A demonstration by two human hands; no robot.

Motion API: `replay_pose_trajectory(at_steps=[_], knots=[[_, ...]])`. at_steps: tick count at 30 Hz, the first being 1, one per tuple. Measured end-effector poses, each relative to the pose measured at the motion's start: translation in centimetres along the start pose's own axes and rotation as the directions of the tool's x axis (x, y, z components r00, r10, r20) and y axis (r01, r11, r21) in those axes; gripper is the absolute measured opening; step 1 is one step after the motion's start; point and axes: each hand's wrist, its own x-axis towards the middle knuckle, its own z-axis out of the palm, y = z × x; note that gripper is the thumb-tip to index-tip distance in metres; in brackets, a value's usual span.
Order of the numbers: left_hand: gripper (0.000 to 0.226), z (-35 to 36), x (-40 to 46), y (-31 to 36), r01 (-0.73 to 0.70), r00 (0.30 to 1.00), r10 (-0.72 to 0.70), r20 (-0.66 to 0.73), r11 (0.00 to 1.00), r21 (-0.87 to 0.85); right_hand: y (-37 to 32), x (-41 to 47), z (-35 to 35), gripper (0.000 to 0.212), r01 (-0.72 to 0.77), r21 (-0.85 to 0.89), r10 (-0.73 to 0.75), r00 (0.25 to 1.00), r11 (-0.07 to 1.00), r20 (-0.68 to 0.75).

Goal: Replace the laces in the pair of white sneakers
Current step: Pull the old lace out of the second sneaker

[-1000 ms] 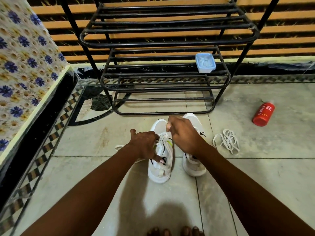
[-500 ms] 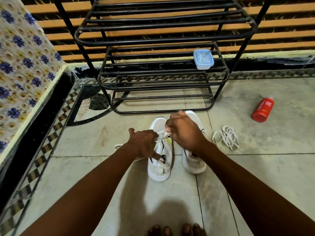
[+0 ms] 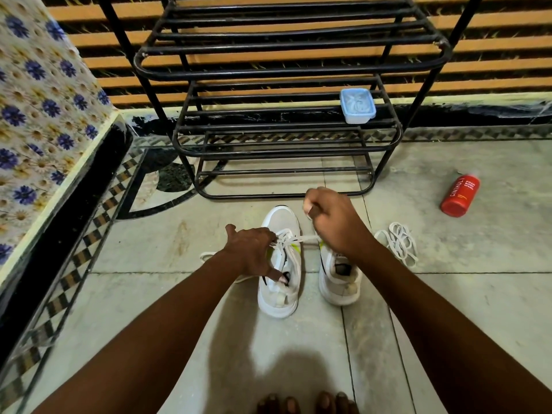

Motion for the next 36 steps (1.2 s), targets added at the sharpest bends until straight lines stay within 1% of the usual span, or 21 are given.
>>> replay_pose_trajectory(at_steps=[1, 2, 3, 4, 5, 6, 7, 9, 10, 11, 12, 13, 14, 17, 24, 26, 28, 29, 31, 33, 36], knots=[[0.112, 0.0, 0.0, 0.0, 0.005, 1.0, -0.005, -0.005, 1.0, 0.003, 0.6, 0.0, 0.1, 0.017, 0.059, -0.234, -0.046, 0.997, 0.971, 0.062], [0.112, 0.0, -0.1, 0.1, 0.007, 1.0, -0.007, -0.005, 1.0, 0.005, 1.1, -0.2, 0.4, 0.014, 0.103, -0.404, -0.039, 0.986, 0.909, 0.163], [0.111, 0.0, -0.1, 0.1, 0.007, 1.0, -0.007, -0.002, 1.0, 0.002, 1.7, -0.5, 0.9, 0.019, 0.13, -0.523, 0.018, 0.963, 0.842, 0.269], [0.111, -0.1, -0.2, 0.1, 0.006, 1.0, -0.006, 0.0, 1.0, -0.003, 2.2, -0.7, 1.4, 0.025, 0.143, -0.59, 0.092, 0.932, 0.794, 0.35], [0.112, -0.1, -0.2, 0.2, 0.006, 1.0, -0.006, 0.001, 1.0, -0.009, 2.8, -0.9, 1.8, 0.028, 0.131, -0.619, 0.166, 0.902, 0.775, 0.4], [0.112, -0.1, -0.3, 0.2, 0.007, 1.0, -0.007, 0.001, 1.0, -0.012, 3.1, -1.1, 2.2, 0.029, 0.103, -0.609, 0.21, 0.883, 0.787, 0.42], [0.113, -0.2, -0.3, 0.2, 0.008, 1.0, -0.008, 0.001, 1.0, -0.012, 3.2, -1.1, 2.5, 0.027, 0.073, -0.567, 0.208, 0.886, 0.82, 0.415], [0.114, -0.3, -0.4, 0.2, 0.008, 1.0, -0.008, 0.002, 1.0, -0.015, 3.2, -0.9, 2.6, 0.009, 0.054, -0.506, 0.126, 0.941, 0.861, 0.315], [0.113, -0.3, -0.3, 0.2, 0.01, 1.0, -0.01, 0.0, 1.0, -0.02, 3.1, -0.8, 2.6, 0.019, 0.062, -0.519, 0.086, 0.962, 0.853, 0.257], [0.113, -0.3, -0.3, 0.2, 0.01, 1.0, -0.01, -0.002, 1.0, -0.023, 3.0, -0.8, 2.7, 0.032, 0.084, -0.535, 0.051, 0.972, 0.84, 0.231], [0.113, -0.3, -0.3, 0.2, 0.008, 1.0, -0.008, -0.006, 1.0, -0.027, 2.7, -0.9, 2.7, 0.041, 0.102, -0.546, 0.023, 0.976, 0.831, 0.217], [0.114, -0.3, -0.4, 0.2, 0.006, 1.0, -0.006, -0.008, 1.0, -0.03, 2.6, -1.1, 2.9, 0.044, 0.139, -0.542, -0.023, 0.976, 0.829, 0.216], [0.114, -0.3, -0.4, 0.2, 0.005, 1.0, -0.005, -0.009, 0.999, -0.034, 2.3, -1.4, 3.1, 0.045, 0.158, -0.539, -0.035, 0.972, 0.828, 0.232], [0.114, -0.2, -0.5, 0.1, 0.009, 1.0, -0.01, -0.016, 0.999, -0.052, 2.4, -1.9, 3.9, 0.036, 0.2, -0.536, -0.06, 0.962, 0.82, 0.268], [0.112, 0.6, -0.6, -0.7, -0.008, 1.0, 0.007, -0.01, 0.994, -0.107, 2.8, -2.8, 4.6, 0.029, 0.287, -0.396, -0.188, 0.944, 0.872, 0.271], [0.109, 0.7, -0.6, -0.8, -0.007, 1.0, 0.006, -0.007, 0.995, -0.102, 2.6, -3.2, 4.2, 0.029, 0.235, -0.321, -0.167, 0.96, 0.917, 0.225], [0.107, 0.8, -0.7, -0.7, -0.007, 1.0, 0.007, -0.004, 0.995, -0.099, 2.3, -3.3, 3.3, 0.027, 0.14, -0.229, -0.113, 0.985, 0.963, 0.128], [0.105, 0.8, -0.7, -0.7, -0.01, 1.0, 0.009, -0.008, 0.995, -0.1, 2.0, -3.3, 2.8, 0.026, 0.112, -0.222, -0.097, 0.992, 0.969, 0.076], [0.102, 0.9, -0.7, -0.8, -0.012, 1.0, 0.01, -0.021, 0.992, -0.128, 2.1, -3.1, 2.0, 0.027, 0.076, -0.289, -0.074, 0.997, 0.954, 0.017], [0.1, 1.0, -0.9, -0.8, 0.0, 0.999, -0.006, -0.037, 0.985, -0.17, 2.8, -2.8, 1.9, 0.025, 0.034, -0.401, -0.037, 0.999, 0.916, 0.001], [0.099, 2.1, -1.3, -0.6, 0.014, 0.997, -0.029, -0.072, 0.979, -0.204, 4.2, -2.7, 2.9, 0.015, -0.073, -0.432, 0.049, 0.997, 0.899, -0.066]])
